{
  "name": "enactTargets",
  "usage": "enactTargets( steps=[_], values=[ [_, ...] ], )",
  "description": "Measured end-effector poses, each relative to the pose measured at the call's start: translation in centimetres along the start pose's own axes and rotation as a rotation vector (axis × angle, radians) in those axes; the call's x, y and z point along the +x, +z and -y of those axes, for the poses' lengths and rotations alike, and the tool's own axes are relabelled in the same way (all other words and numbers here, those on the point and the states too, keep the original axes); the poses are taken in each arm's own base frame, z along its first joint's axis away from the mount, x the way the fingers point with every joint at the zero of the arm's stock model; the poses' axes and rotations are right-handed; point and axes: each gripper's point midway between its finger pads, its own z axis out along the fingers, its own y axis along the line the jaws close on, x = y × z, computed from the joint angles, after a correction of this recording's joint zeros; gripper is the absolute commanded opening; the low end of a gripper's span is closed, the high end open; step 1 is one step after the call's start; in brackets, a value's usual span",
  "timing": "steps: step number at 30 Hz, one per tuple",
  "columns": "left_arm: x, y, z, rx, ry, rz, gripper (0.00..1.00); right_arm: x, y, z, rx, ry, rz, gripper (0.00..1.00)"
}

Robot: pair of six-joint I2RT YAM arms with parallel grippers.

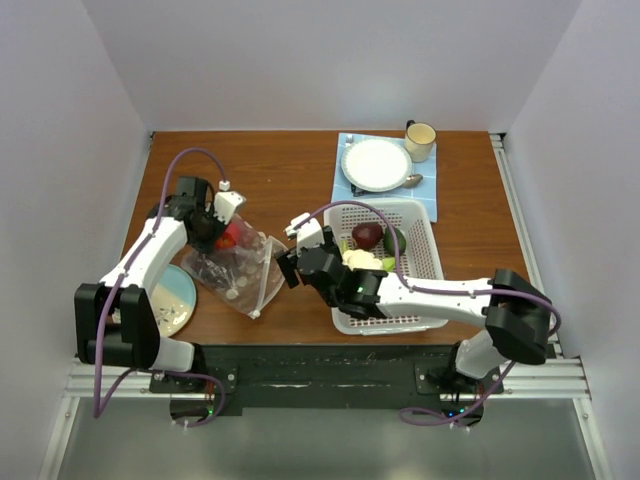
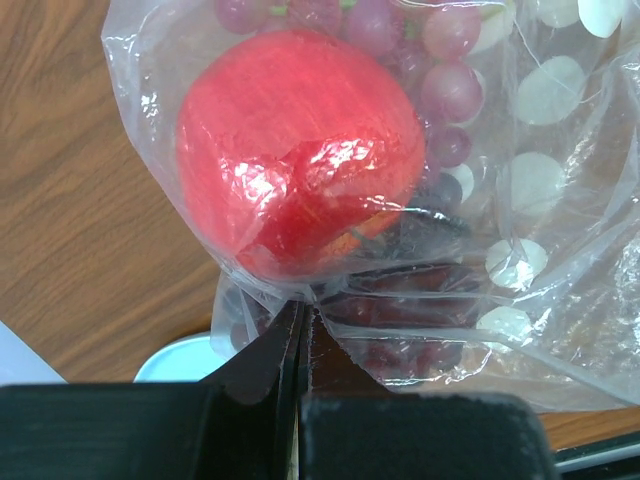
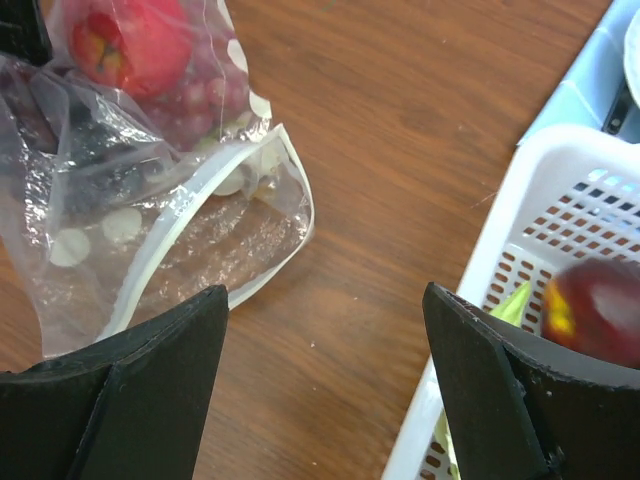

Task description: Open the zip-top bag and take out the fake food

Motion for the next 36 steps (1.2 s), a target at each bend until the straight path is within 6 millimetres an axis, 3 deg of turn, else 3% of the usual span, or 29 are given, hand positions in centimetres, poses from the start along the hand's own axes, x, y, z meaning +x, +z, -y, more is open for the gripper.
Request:
enactTargets(
  steps=[4,7,12,13,14,17,19,24,29,32,34,36],
  values=[
    [-0.2,0.0,-0.1,0.000,0.007,0.007,0.00,0.0,-0.3,0.2,-0.002,-0.001,0.000,0.83],
    [-0.1,0.2,-0.1,-0.001,0.013,0.008,0.00,0.9,0.0,0.0,-0.005,-0.015,-0.020,0.76],
    [0.5,0.4,-0.8,-0.007,-0.008,0.010,0.04,4.6,2.6,-1.3,-0.006,-0.073,-0.094,0.71],
    [0.6,0.4,-1.0,-0.010,-0.014,0.010,0.13,5.5,3.2,-1.6,-0.006,-0.089,-0.109,0.71],
    [0.7,0.4,-1.3,-0.013,-0.015,0.009,0.34,6.4,3.7,-1.8,-0.006,-0.104,-0.123,0.70],
    [0.9,0.7,-1.7,-0.016,-0.009,0.007,0.63,8.3,5.2,-2.9,-0.024,-0.143,-0.150,0.70],
    [1.0,1.0,-1.7,-0.012,-0.003,-0.002,0.75,8.4,5.9,-3.4,-0.033,-0.148,-0.147,0.70],
    [-0.3,0.3,-2.4,-0.011,0.008,0.007,0.77,6.2,6.5,-4.9,-0.073,-0.108,-0.091,0.70],
    [-5.9,-3.9,-4.7,-0.045,0.022,0.148,0.75,4.9,6.6,-5.7,-0.099,-0.082,-0.058,0.70],
    [-7.8,-5.3,-6.1,-0.081,0.020,0.213,0.65,4.9,6.6,-5.8,-0.100,-0.082,-0.058,0.70],
    [-7.9,-5.0,-6.6,-0.088,0.014,0.214,0.56,4.9,6.7,-5.8,-0.102,-0.080,-0.056,0.70],
    [-7.7,-3.4,-7.0,-0.081,0.006,0.188,0.53,4.8,6.7,-5.9,-0.104,-0.078,-0.054,0.70]
  ],
)
